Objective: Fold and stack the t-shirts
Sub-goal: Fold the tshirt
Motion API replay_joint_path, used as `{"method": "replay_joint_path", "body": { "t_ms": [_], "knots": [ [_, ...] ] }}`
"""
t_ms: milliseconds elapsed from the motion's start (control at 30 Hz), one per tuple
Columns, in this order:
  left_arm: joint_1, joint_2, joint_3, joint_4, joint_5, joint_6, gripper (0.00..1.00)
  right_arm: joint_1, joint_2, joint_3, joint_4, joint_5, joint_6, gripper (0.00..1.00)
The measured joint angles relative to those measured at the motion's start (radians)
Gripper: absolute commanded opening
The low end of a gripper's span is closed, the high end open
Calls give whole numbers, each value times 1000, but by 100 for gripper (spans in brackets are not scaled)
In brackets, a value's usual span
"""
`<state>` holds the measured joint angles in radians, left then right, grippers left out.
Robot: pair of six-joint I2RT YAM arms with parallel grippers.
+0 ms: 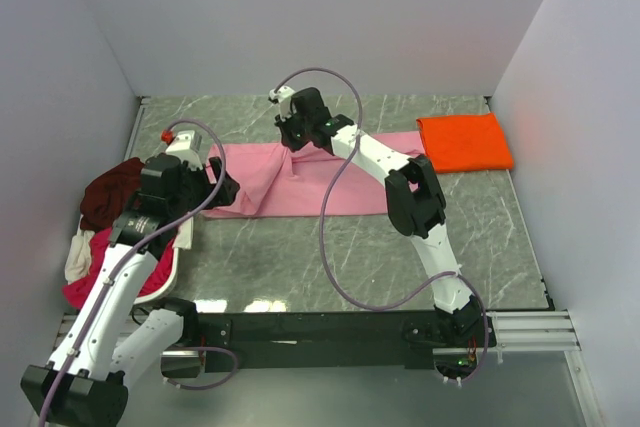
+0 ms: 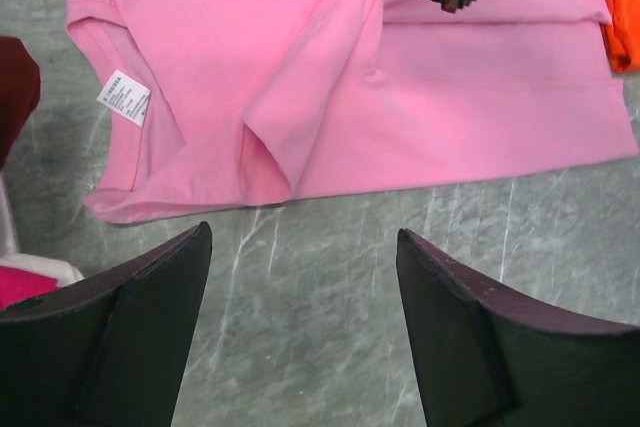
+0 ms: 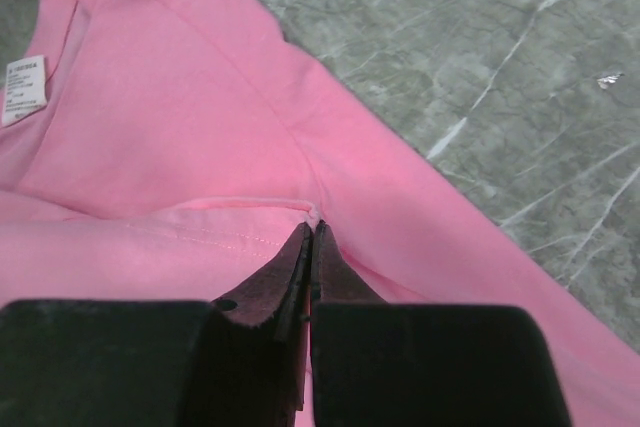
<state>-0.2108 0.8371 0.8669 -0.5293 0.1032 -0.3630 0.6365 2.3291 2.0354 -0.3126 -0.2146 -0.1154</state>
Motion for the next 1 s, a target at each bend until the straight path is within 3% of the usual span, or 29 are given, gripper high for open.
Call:
{"method": "replay_joint_path", "body": {
  "t_ms": [233, 367, 667, 1000],
  "knots": [
    [74, 142, -42, 117, -32, -200, 78, -12, 1, -35, 30, 13, 18, 0],
    [174, 256, -122, 271, 42, -383, 59, -16, 1, -60, 32, 6, 22, 0],
    [205, 472, -180, 563, 221, -668, 62, -16, 1, -63, 38, -16, 30, 0],
    [205, 600, -164, 560, 237, -761, 64, -16, 1, -65, 40, -23, 37, 0]
  ]
}}
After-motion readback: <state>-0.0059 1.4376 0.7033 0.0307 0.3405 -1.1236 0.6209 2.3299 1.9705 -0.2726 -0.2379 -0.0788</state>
